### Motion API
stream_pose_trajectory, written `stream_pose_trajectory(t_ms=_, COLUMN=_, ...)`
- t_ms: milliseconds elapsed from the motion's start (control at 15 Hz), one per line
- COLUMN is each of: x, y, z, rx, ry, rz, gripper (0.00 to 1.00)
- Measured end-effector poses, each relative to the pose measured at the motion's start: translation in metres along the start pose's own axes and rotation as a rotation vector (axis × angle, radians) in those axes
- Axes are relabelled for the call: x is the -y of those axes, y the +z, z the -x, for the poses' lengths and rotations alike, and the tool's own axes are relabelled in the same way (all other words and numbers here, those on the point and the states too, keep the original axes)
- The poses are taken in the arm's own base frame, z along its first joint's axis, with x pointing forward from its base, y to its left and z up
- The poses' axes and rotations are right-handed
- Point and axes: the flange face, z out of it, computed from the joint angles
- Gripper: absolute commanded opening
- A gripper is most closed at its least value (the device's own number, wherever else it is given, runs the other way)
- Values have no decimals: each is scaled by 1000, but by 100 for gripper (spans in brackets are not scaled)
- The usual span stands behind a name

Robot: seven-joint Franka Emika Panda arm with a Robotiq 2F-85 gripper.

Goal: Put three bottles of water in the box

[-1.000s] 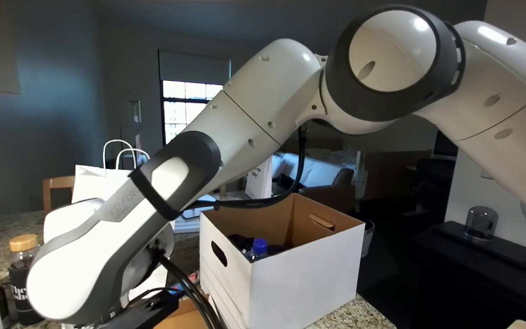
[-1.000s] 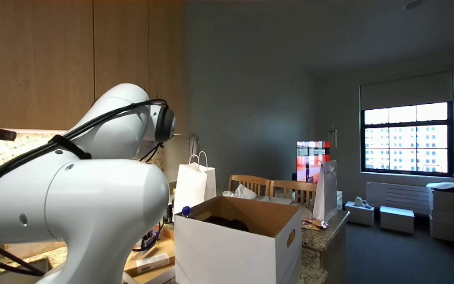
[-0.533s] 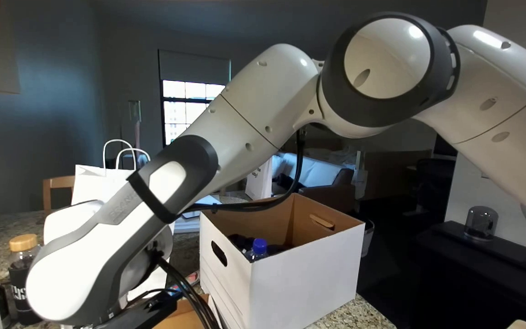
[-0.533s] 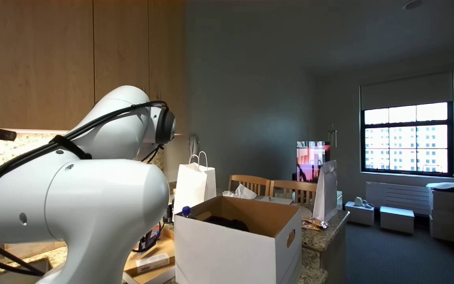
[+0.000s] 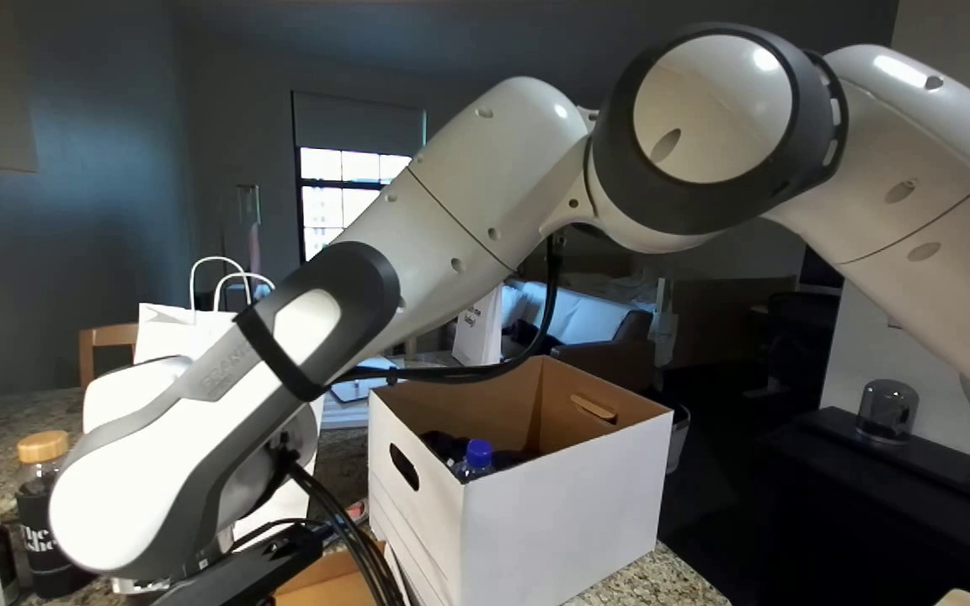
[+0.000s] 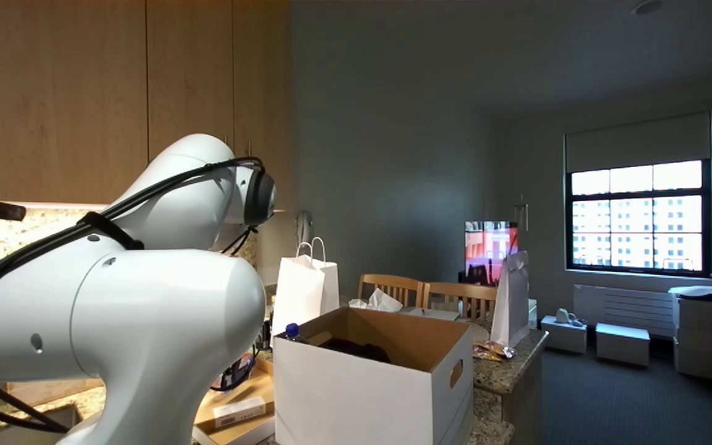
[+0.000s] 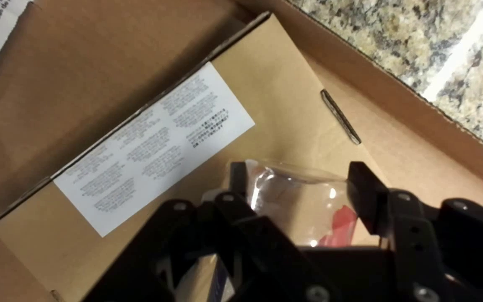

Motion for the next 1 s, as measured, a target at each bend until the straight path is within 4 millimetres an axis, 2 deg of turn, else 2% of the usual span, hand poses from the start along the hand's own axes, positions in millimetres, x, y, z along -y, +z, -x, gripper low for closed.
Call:
stream_pose_trajectory(t_ms=133, x=1, y=-14, z=0, rx=-18, ry=5, rz=2, gripper=37)
stream_pose_trajectory(t_ms=400, x=14, y=-62, z=11, rx=-75, ry=39, rz=3, gripper=37)
stream_pose_trajectory(t_ms=733, x=33, y=-123, z=53, rx=-141, ry=118, rz=6, gripper=37)
stream_pose_trajectory(t_ms=1000, x=26, y=-162, z=83, rx=-188, ry=198, rz=4, gripper=37)
